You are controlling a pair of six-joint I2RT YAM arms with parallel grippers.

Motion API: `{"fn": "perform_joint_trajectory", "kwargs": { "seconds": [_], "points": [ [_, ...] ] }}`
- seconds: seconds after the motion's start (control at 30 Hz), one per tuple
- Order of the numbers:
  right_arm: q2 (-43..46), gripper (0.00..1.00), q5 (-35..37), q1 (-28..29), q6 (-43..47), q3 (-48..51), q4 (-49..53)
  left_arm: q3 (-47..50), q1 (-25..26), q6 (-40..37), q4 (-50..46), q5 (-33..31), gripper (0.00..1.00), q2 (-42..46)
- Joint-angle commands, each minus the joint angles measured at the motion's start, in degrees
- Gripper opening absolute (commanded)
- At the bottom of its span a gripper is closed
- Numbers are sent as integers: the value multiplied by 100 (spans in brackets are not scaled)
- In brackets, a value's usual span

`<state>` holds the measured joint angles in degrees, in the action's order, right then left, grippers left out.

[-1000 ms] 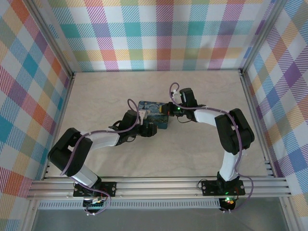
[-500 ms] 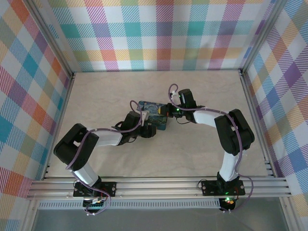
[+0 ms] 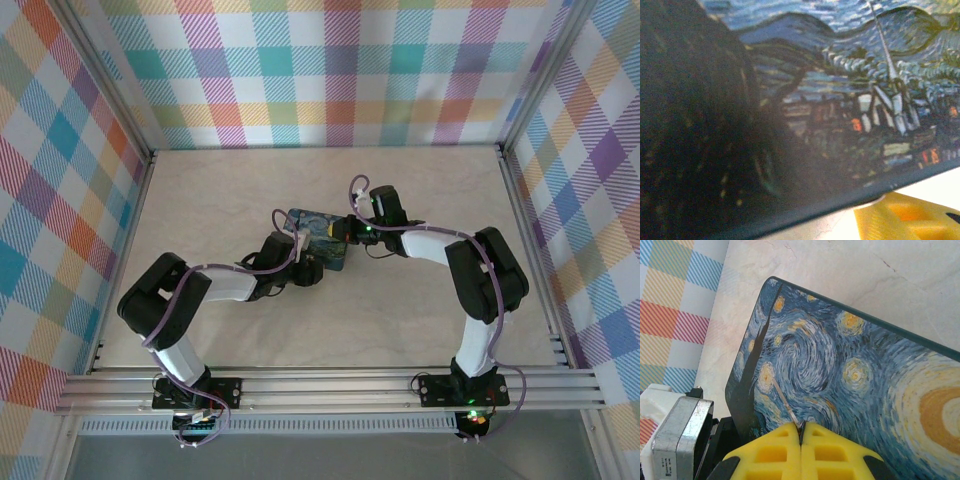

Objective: Unlock the padlock with the key

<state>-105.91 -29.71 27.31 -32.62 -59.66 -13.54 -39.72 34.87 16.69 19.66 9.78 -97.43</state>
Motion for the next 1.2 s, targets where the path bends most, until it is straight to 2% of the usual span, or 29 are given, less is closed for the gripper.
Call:
{"fn": "perform_joint_trajectory", "kwargs": {
  "seconds": [0.0,0.53,1.17],
  "points": [
    [-32,0,11,152,-90,225,358,-226,106,-62,161,6,57,-83],
    [35,0,52,218,-115,288,319,-258,238,701,321,-478,43,-4],
    [88,0,54,257,-124,296,310,-292,292,1445,225,-822,35,-13]
  ]
}}
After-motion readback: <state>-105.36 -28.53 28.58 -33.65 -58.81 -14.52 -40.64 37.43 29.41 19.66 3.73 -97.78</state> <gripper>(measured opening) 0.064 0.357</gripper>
